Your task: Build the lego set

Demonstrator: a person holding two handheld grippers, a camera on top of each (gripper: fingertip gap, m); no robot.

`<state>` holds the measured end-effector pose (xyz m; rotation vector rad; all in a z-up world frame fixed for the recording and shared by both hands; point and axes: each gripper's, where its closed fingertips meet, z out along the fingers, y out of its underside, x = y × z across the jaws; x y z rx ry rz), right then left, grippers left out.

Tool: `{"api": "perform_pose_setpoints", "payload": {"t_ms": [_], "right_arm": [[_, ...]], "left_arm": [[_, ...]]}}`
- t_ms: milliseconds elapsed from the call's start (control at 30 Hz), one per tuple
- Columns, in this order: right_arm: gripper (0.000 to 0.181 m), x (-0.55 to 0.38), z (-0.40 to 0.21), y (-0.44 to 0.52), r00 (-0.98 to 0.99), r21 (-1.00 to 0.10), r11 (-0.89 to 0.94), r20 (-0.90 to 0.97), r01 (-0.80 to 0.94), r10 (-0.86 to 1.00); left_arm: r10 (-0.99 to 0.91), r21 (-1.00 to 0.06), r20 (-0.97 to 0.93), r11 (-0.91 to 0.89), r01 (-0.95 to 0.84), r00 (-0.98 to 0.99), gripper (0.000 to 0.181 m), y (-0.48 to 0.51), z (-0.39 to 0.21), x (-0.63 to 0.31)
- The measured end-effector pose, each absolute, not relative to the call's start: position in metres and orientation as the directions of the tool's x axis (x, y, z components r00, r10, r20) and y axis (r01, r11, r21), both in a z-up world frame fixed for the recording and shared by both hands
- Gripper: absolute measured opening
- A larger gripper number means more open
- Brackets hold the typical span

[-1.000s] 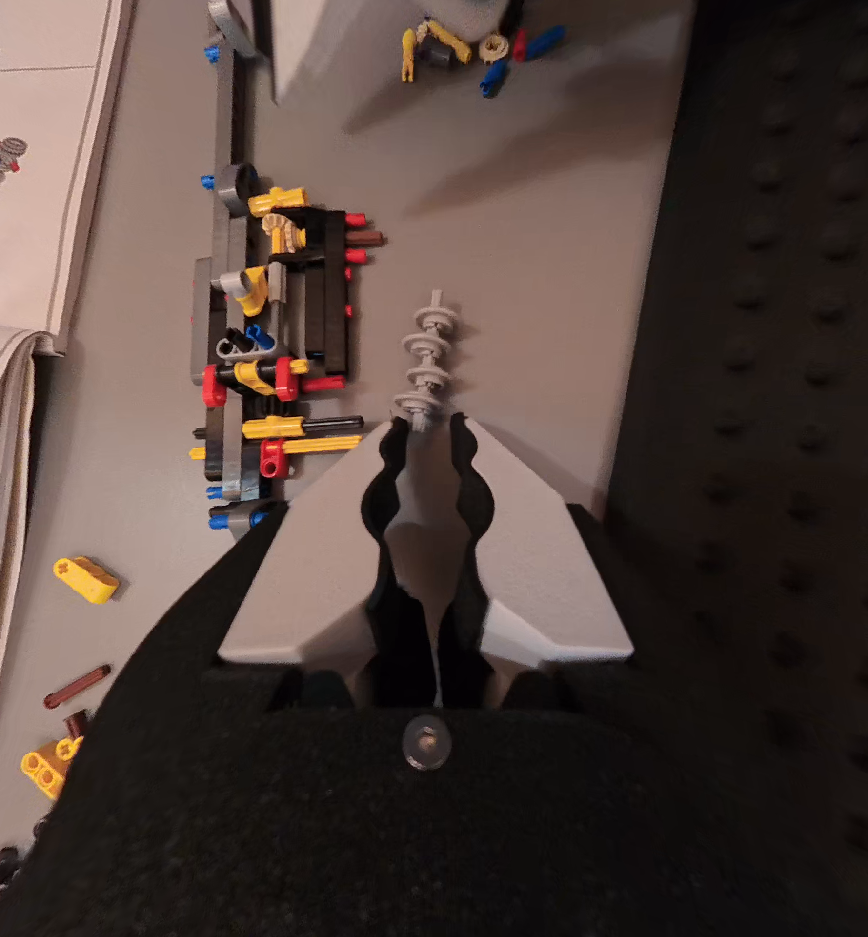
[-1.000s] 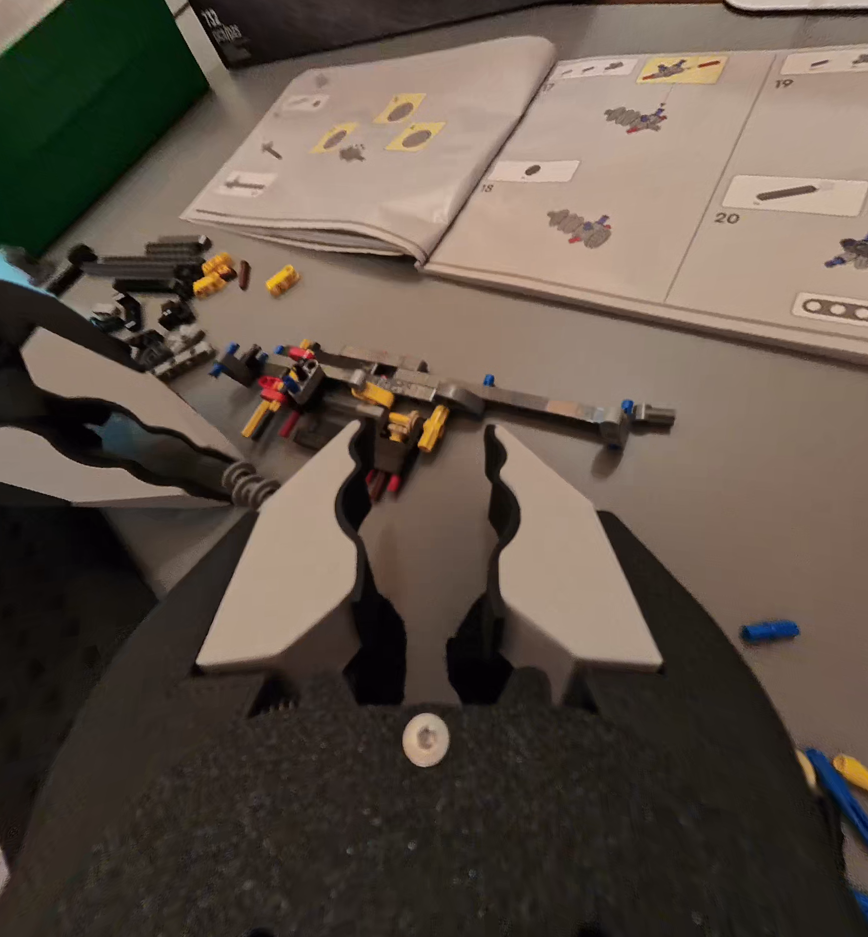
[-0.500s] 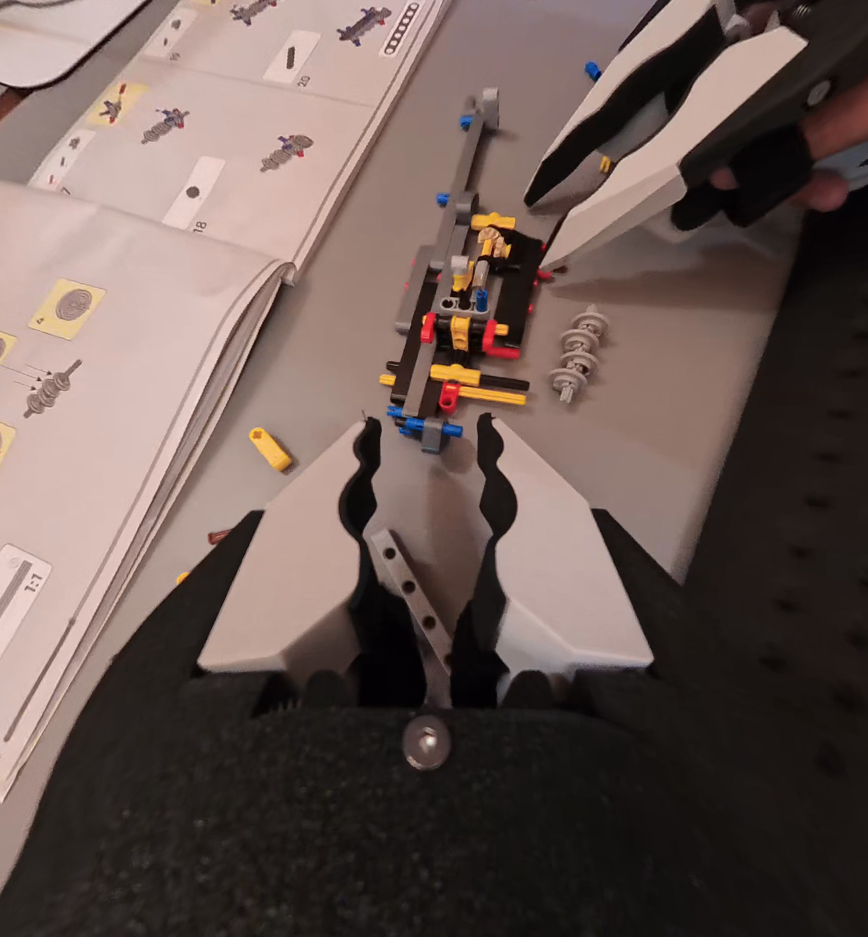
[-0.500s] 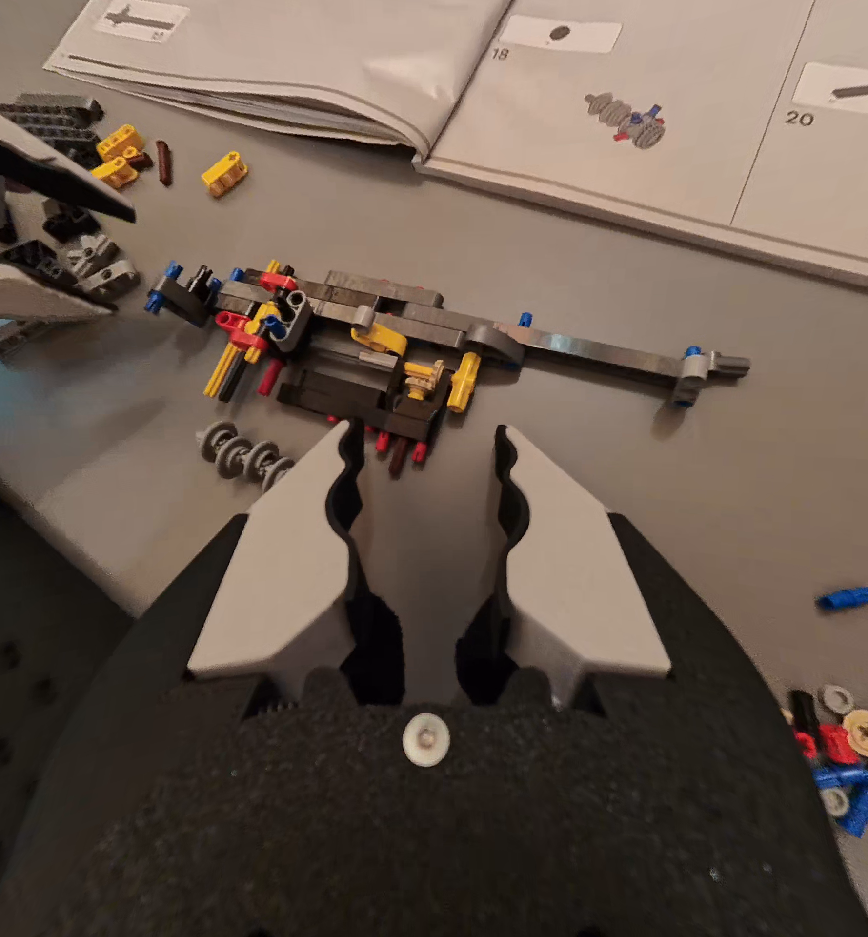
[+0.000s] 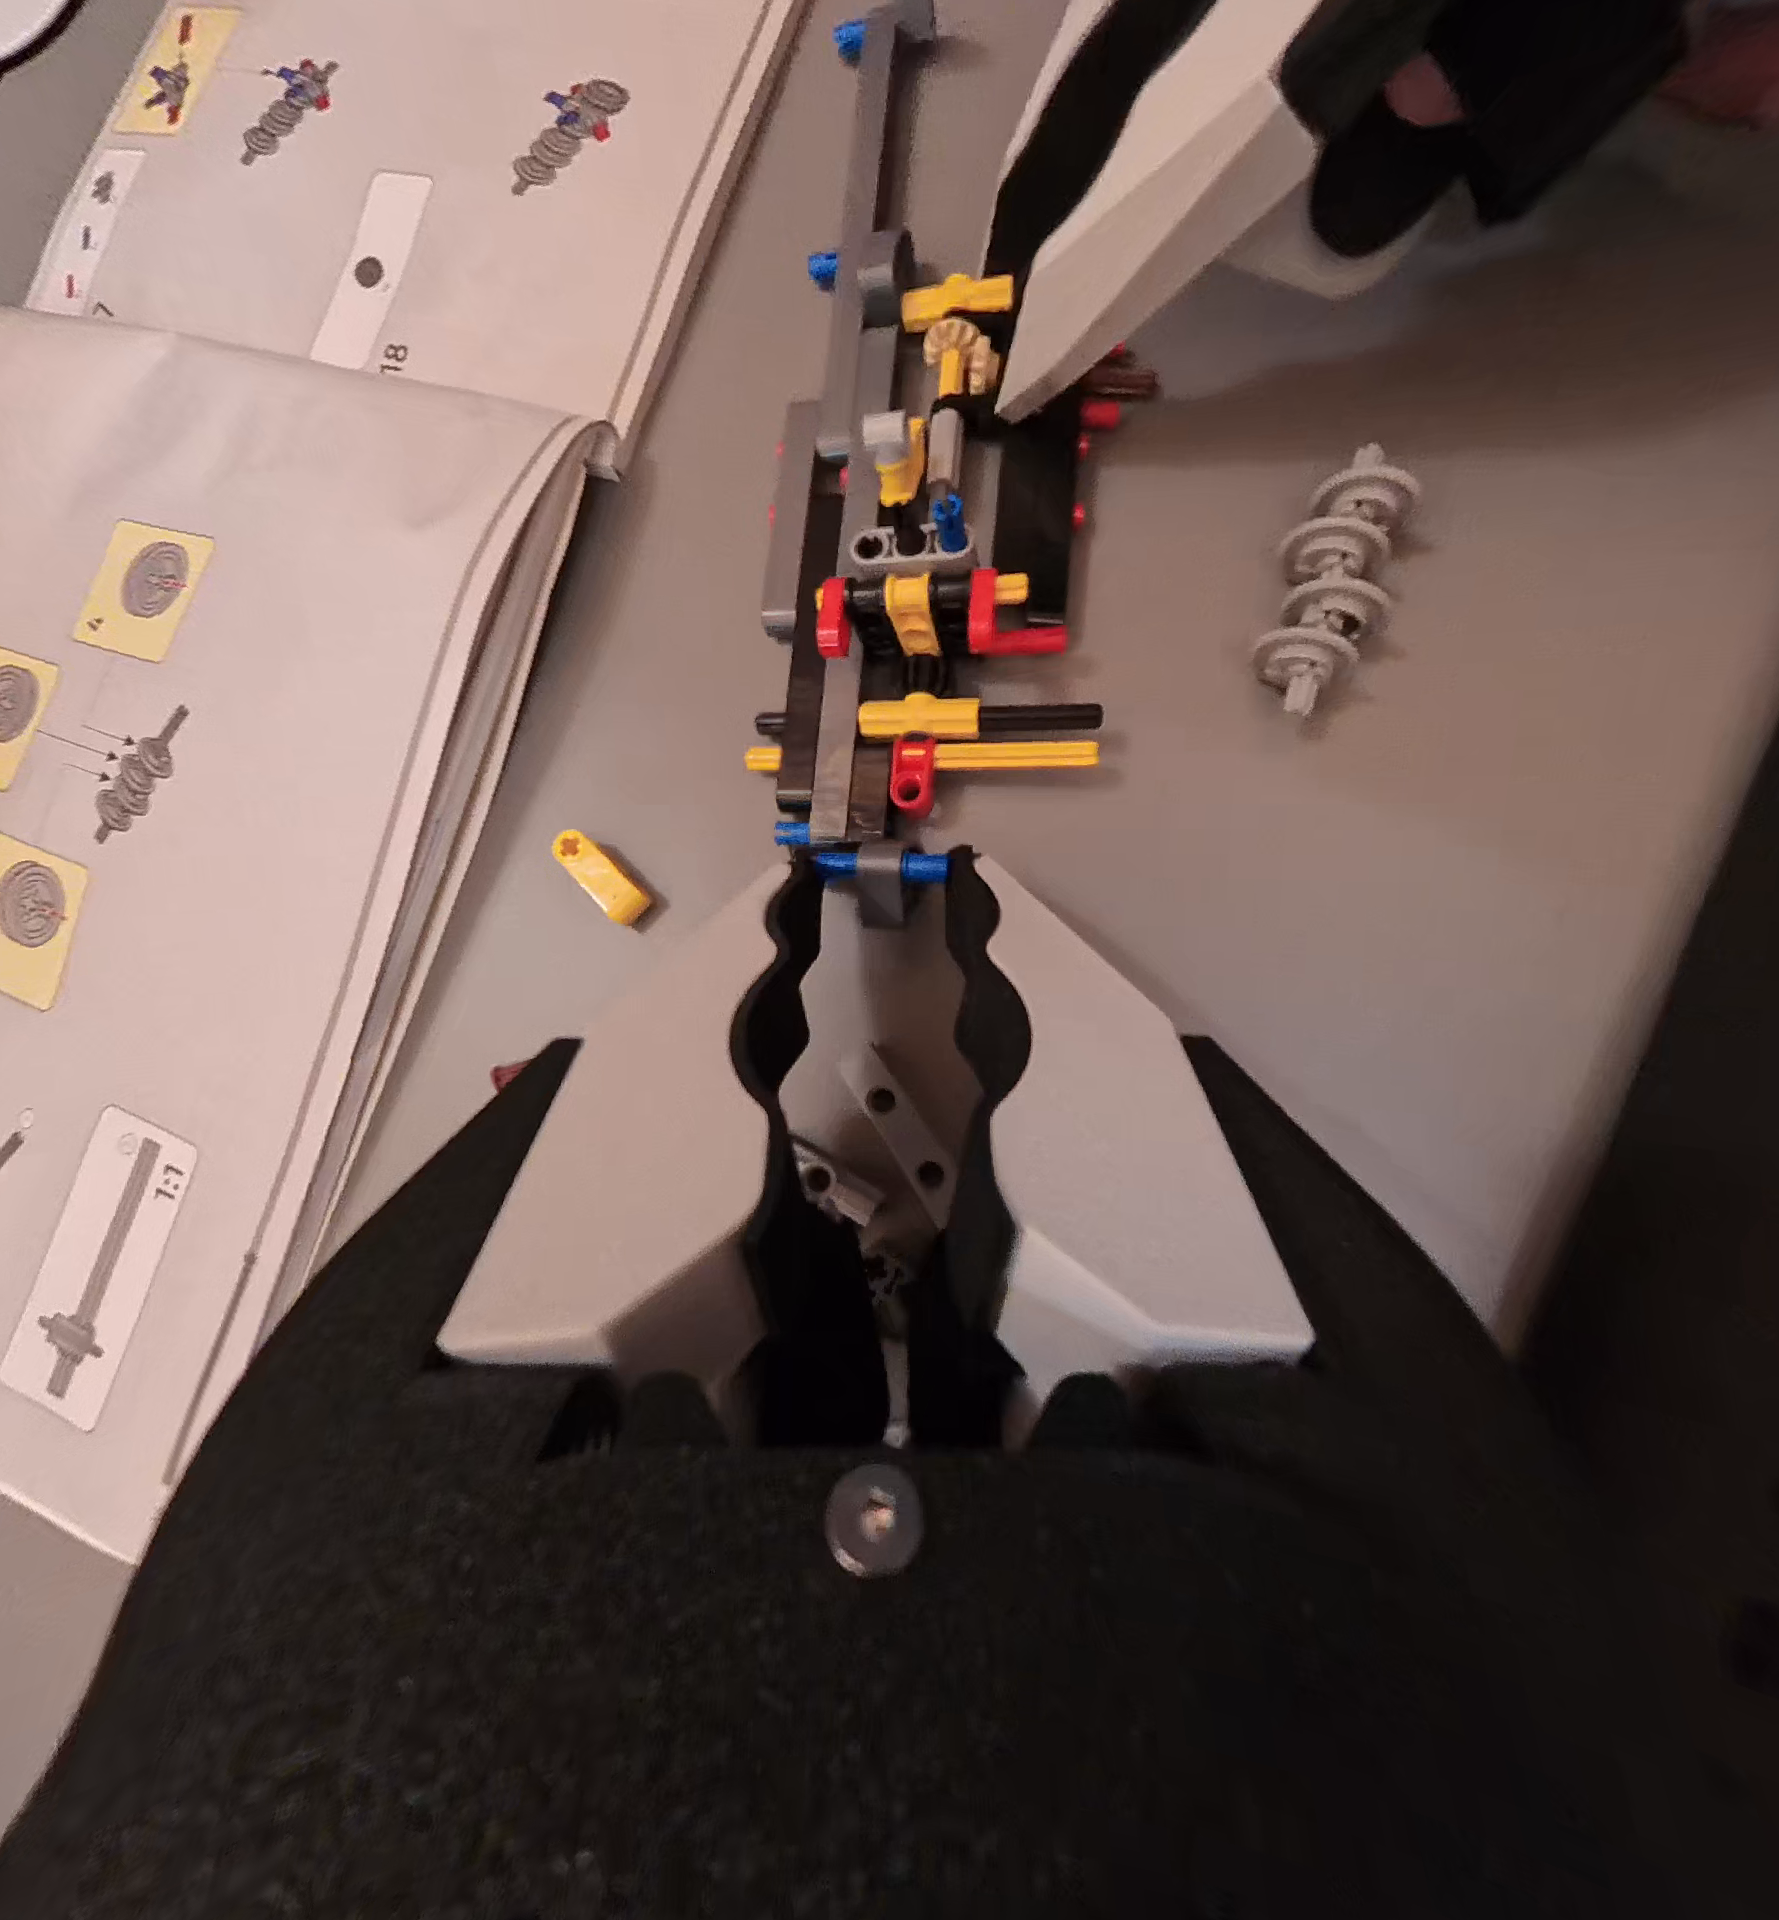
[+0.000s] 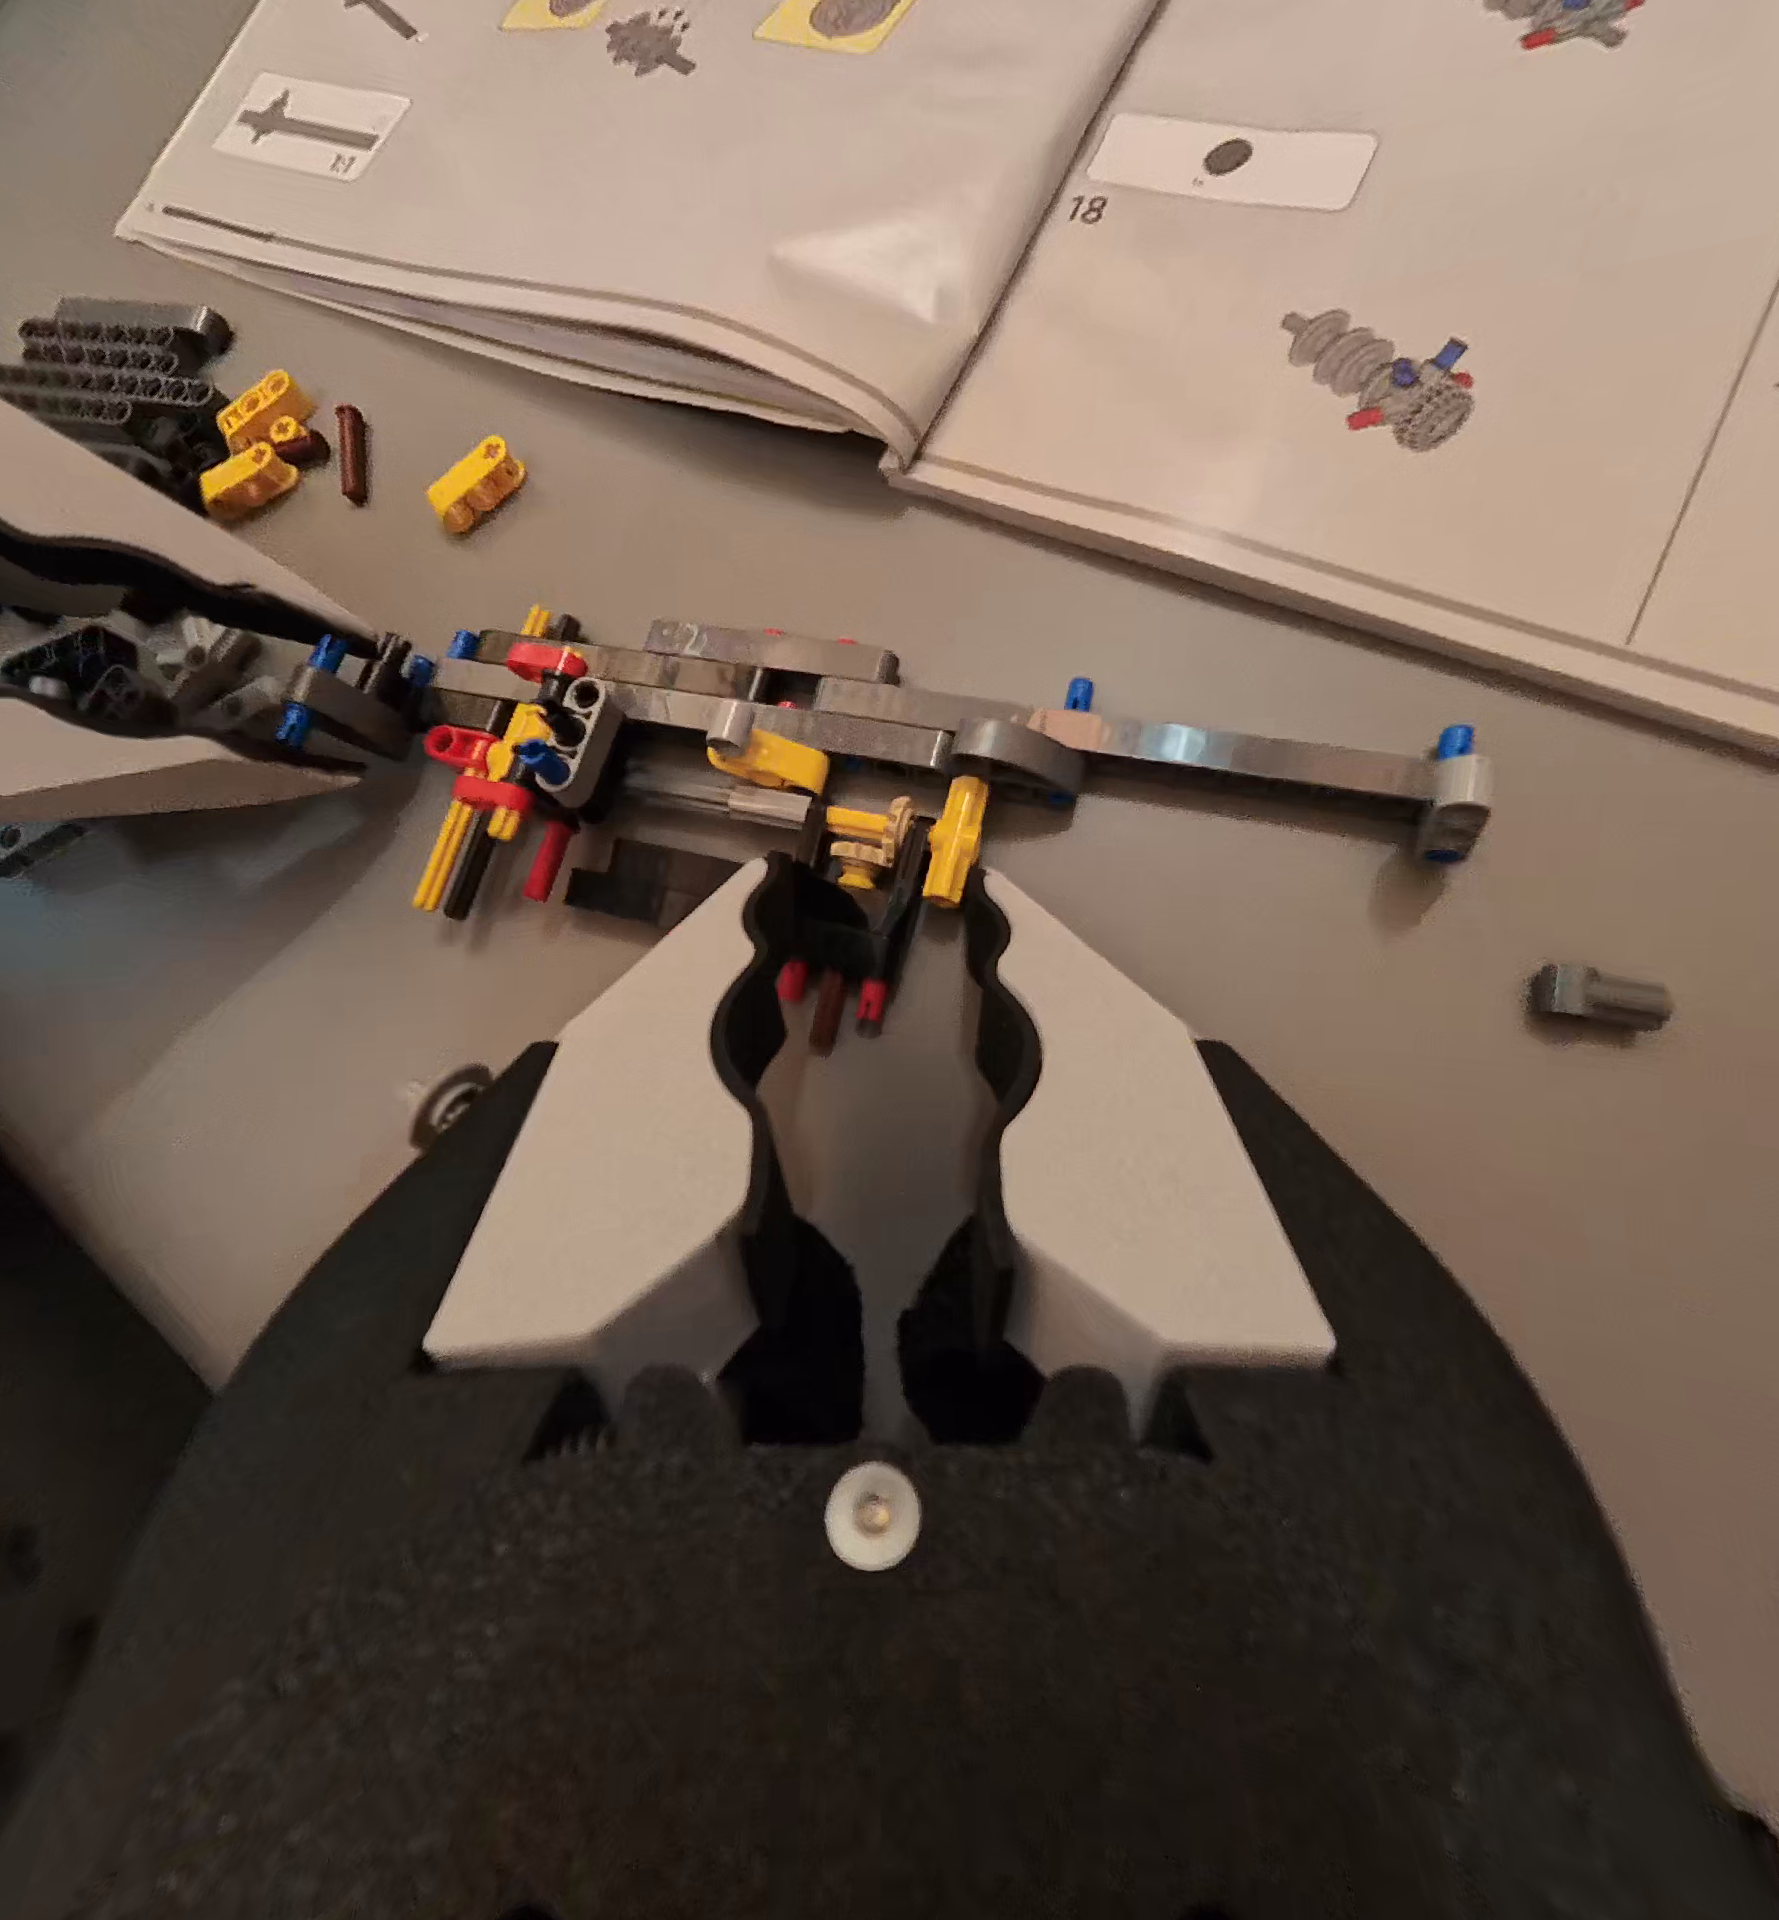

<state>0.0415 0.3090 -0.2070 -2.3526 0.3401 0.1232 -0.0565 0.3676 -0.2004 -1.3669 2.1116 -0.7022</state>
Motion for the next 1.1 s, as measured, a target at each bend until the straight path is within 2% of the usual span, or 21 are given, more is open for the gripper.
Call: {"api": "perform_pose_setpoints", "payload": {"t_ms": [100,200,333,433,500,600,733,900,1000,1100], "right_arm": [[0.036,0.041,-0.203,0.307,0.957,-0.669,-0.685,-0.214,-0.29,-0.195],[0.036,0.051,-0.177,0.298,0.957,-0.759,-0.583,-0.224,-0.29,-0.184],[0.043,0.103,-0.147,0.277,0.954,-0.885,-0.403,-0.128,-0.233,-0.27],[0.067,0.127,-0.137,0.264,0.951,-0.906,-0.354,-0.138,-0.234,-0.278],[0.068,0.139,-0.131,0.249,0.945,-0.911,-0.348,-0.115,-0.223,-0.305],[0.06,0.143,-0.141,0.221,0.945,-0.873,-0.437,-0.074,-0.216,-0.319],[0.036,0.167,-0.15,0.169,0.866,-0.843,-0.471,0.013,-0.259,-0.5],[0.044,0.191,-0.174,0.135,0.763,-0.755,-0.459,-0.083,-0.468,-0.641],[0.048,0.191,-0.18,0.128,0.748,-0.715,-0.446,-0.162,-0.538,-0.644],[0.046,0.178,-0.176,0.118,0.772,-0.716,-0.446,-0.204,-0.538,-0.602]], "left_arm": [[-0.923,-0.677,-0.108,0.341,-0.653,-0.37,0.026,0.361,-0.199,-0.062],[-0.939,-0.741,-0.047,0.261,-0.618,-0.34,0.036,0.362,-0.18,-0.065],[-0.985,-0.81,0.125,-0.034,-0.586,-0.115,0.047,0.401,-0.157,-0.053],[-0.959,-0.774,0.28,-0.256,-0.58,0.049,0.052,0.434,-0.155,-0.048],[-0.939,-0.779,0.335,-0.324,-0.537,0.081,0.054,0.445,-0.146,-0.048],[-0.966,-0.81,0.237,-0.257,-0.528,0.107,0.055,0.462,-0.14,-0.059],[-0.994,-0.801,0.105,-0.089,-0.592,0.008,0.049,0.448,-0.149,-0.071],[-0.97,-0.871,0.205,-0.12,-0.476,-0.13,0.04,0.406,-0.136,-0.048],[-0.956,-0.87,0.271,-0.192,-0.454,-0.114,0.04,0.405,-0.132,-0.026],[-0.959,-0.878,0.247,-0.159,-0.452,-0.143,0.04,0.401,-0.13,-0.013]]}}
